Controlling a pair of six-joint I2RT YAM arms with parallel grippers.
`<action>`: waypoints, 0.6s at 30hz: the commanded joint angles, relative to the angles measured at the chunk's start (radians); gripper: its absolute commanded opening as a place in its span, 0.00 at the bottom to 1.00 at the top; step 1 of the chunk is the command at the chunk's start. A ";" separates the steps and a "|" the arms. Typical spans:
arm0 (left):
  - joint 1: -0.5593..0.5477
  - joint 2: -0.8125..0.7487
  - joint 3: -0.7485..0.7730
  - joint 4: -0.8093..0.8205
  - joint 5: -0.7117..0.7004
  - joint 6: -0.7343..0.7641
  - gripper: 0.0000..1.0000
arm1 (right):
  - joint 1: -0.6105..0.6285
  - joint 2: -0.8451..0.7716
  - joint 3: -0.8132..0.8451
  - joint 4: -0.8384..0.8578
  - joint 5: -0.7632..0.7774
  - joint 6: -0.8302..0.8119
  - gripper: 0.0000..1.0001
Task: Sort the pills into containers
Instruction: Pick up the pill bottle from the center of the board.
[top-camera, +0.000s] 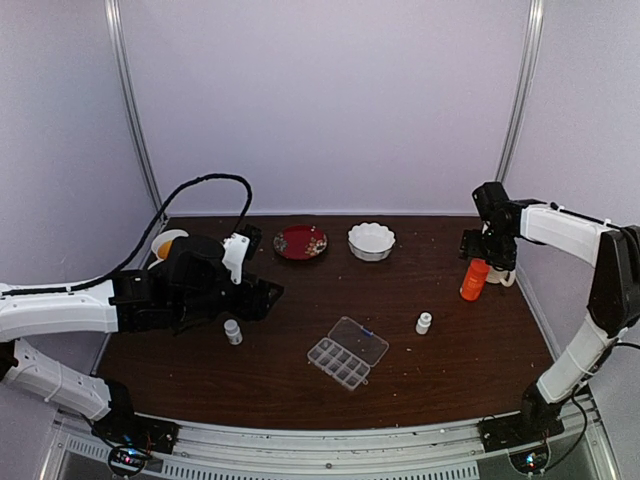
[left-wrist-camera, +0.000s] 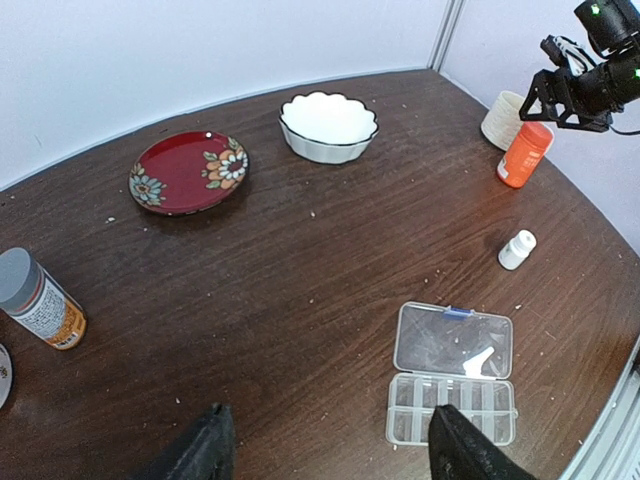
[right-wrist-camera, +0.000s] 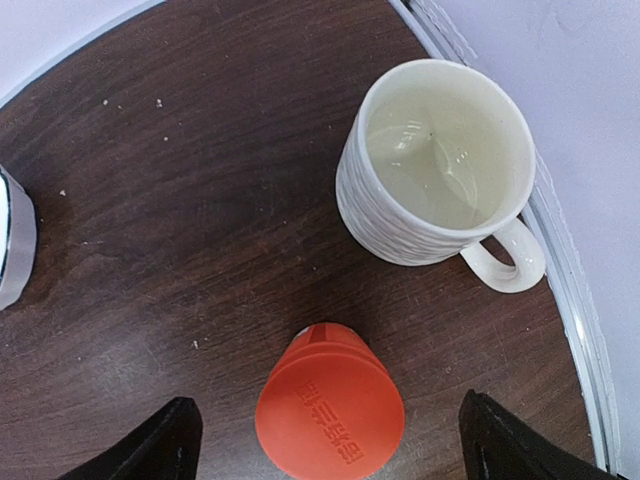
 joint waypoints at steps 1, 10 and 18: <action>-0.001 -0.004 -0.013 0.029 -0.014 0.009 0.70 | -0.015 0.036 0.043 -0.055 0.026 0.001 0.92; -0.001 -0.006 -0.018 0.033 -0.012 0.016 0.70 | -0.016 0.061 0.046 -0.046 0.009 0.004 0.84; 0.000 -0.014 -0.029 0.024 -0.019 0.015 0.70 | -0.016 0.070 0.054 -0.047 -0.010 0.014 0.76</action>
